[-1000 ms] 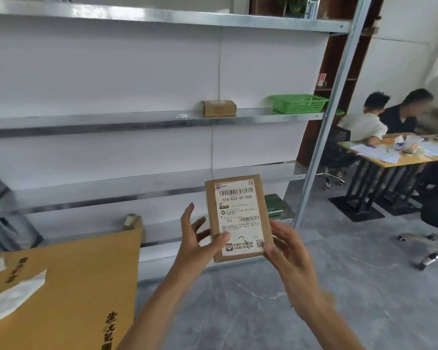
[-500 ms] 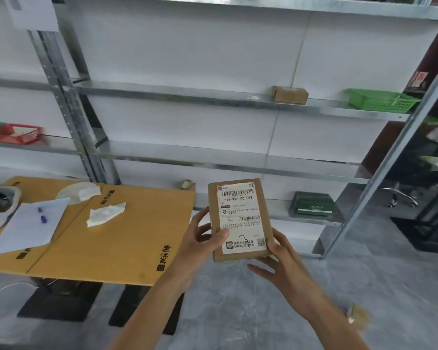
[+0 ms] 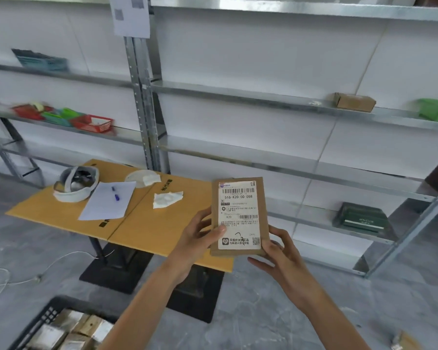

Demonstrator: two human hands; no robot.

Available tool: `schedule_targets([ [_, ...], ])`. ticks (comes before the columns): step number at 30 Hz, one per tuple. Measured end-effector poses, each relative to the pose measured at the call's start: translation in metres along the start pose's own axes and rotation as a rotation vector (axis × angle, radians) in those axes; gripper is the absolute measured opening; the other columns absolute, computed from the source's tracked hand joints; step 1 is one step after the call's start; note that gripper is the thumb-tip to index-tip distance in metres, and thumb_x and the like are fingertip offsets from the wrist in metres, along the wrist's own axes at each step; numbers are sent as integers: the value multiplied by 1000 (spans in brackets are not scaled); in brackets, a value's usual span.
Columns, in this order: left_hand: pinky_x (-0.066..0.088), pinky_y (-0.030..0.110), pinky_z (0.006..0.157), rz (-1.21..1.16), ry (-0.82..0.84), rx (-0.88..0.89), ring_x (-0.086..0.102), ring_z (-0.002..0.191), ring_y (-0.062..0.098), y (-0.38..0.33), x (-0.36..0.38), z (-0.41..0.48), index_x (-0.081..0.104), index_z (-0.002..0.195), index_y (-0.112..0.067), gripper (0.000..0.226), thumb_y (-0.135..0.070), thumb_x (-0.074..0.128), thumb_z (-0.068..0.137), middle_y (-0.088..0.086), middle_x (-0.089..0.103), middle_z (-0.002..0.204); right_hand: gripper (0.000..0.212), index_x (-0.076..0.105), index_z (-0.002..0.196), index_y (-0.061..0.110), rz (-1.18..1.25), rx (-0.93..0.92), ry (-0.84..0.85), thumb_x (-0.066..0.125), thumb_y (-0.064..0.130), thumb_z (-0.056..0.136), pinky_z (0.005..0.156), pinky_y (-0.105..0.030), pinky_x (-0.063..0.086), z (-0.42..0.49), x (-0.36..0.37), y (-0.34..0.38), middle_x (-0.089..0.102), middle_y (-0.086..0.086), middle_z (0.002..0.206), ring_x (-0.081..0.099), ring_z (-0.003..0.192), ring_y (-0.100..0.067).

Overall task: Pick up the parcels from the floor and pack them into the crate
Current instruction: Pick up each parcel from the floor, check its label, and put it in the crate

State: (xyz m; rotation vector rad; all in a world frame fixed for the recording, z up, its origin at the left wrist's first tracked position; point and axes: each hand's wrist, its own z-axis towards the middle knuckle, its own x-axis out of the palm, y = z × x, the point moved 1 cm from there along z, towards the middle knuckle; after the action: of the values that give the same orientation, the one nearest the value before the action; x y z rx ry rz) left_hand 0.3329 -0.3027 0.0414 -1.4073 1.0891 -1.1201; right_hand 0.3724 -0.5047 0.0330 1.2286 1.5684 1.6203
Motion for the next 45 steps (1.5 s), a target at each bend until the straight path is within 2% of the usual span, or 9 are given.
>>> schedule_targets([
  [3, 53, 41, 91, 14, -48, -13, 65, 105, 16, -2, -59, -23, 51, 121, -31, 66, -41, 75, 61, -1, 65, 117, 69, 46, 124, 18, -12, 25, 24, 76, 41, 66, 91, -41, 54, 2, 59, -16, 69, -11, 109, 64, 107, -24],
  [11, 57, 32, 82, 57, -142, -56, 65, 104, 14, -1, -211, -77, 48, 123, -19, 44, -20, 67, 84, 2, 63, 119, 35, 45, 121, 22, -6, 131, 16, 58, 21, 88, 100, -42, 44, 6, 213, -72, 67, -4, 110, 60, 110, -18],
  [14, 57, 37, 85, 99, -149, -75, 66, 102, 16, 5, -250, -82, 49, 123, -17, 50, -27, 70, 79, 2, 64, 117, 39, 43, 121, 17, 34, 193, 8, 60, 23, 86, 95, -42, 49, 9, 251, -90, 69, -3, 106, 61, 110, -19],
  [17, 56, 38, 86, 110, -140, -139, 65, 102, 16, 13, -280, -82, 49, 120, -21, 63, -44, 73, 66, 1, 66, 115, 54, 43, 122, 16, 10, 217, 15, 63, 33, 75, 90, -39, 53, 19, 274, -103, 69, -2, 107, 64, 105, -16],
  [21, 57, 29, 78, 110, -122, -208, 67, 95, 11, 23, -313, -63, 47, 120, -22, 41, -30, 65, 83, -2, 67, 105, 57, 43, 124, 16, -46, 251, 31, 62, 38, 75, 99, -43, 48, 49, 293, -121, 64, -6, 118, 62, 110, -16],
  [25, 55, 37, 85, 140, -121, -277, 66, 97, 13, 31, -344, -30, 43, 127, -20, 48, -30, 64, 85, -2, 68, 103, 48, 42, 126, 18, -58, 299, 19, 60, 34, 85, 104, -46, 44, 90, 307, -143, 61, -6, 123, 58, 115, -17],
  [32, 53, 42, 92, 147, -106, -393, 65, 103, 15, 50, -405, 9, 41, 129, -16, 52, -26, 66, 85, 3, 66, 113, 62, 47, 122, 23, -80, 378, 53, 62, 50, 69, 104, -45, 43, 144, 346, -176, 58, -4, 128, 55, 119, -17],
  [37, 54, 39, 89, 143, -74, -434, 65, 100, 12, 59, -460, 31, 43, 127, -16, 49, -27, 67, 85, 0, 67, 109, 37, 45, 125, 23, -80, 405, -11, 48, 40, 93, 103, -45, 43, 173, 389, -203, 58, 2, 123, 55, 117, -15],
  [45, 51, 42, 94, 216, 103, -501, 60, 109, 16, 79, -566, 60, 49, 109, -24, 36, -27, 71, 81, -3, 62, 116, 33, 48, 124, 15, 7, 381, -255, 47, 31, 94, 97, -41, 47, 194, 484, -245, 62, -8, 120, 60, 111, -21],
])
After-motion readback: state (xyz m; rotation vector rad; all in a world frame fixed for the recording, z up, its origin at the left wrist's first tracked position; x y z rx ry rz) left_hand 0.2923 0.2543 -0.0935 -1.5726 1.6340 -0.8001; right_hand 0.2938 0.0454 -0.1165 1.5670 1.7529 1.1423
